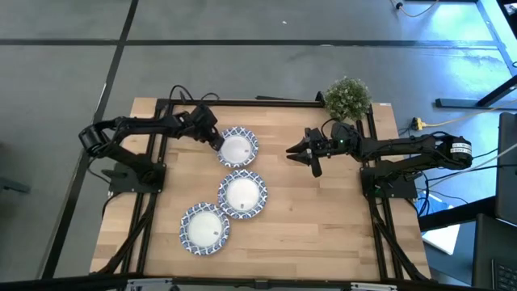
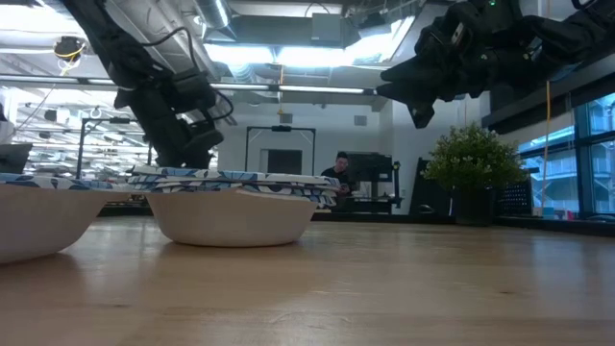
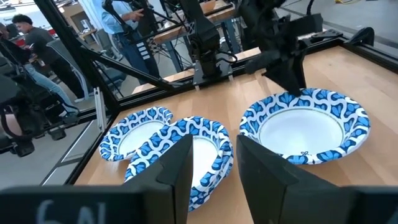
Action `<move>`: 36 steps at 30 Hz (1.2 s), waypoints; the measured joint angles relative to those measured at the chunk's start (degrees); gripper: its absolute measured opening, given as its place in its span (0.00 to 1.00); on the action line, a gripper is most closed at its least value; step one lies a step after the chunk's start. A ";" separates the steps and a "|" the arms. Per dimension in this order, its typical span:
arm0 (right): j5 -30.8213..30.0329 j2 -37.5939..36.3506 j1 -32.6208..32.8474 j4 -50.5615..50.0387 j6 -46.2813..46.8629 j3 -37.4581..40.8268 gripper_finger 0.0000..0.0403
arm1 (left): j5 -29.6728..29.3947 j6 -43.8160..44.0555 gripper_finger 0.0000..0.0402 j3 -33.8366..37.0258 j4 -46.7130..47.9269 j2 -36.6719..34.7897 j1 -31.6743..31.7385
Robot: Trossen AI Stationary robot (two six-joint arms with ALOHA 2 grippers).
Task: Nest bowls inside each other
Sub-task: Stack the white patterned bowl on top of the other white patterned bowls
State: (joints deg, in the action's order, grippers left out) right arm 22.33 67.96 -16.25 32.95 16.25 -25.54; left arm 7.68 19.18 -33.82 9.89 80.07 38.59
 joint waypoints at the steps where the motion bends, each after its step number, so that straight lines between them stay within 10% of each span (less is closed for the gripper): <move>1: 0.00 0.00 0.00 0.00 -0.02 0.00 0.31 | 0.04 0.02 0.33 0.00 -0.16 0.60 -0.26; 36: 0.26 0.00 -0.02 -0.09 -0.35 0.02 0.31 | 3.16 -0.26 0.01 0.00 -6.22 3.15 2.34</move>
State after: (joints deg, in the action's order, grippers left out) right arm 22.59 67.96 -16.27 32.86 15.90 -25.52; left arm 10.85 18.92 -33.82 3.67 83.22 40.93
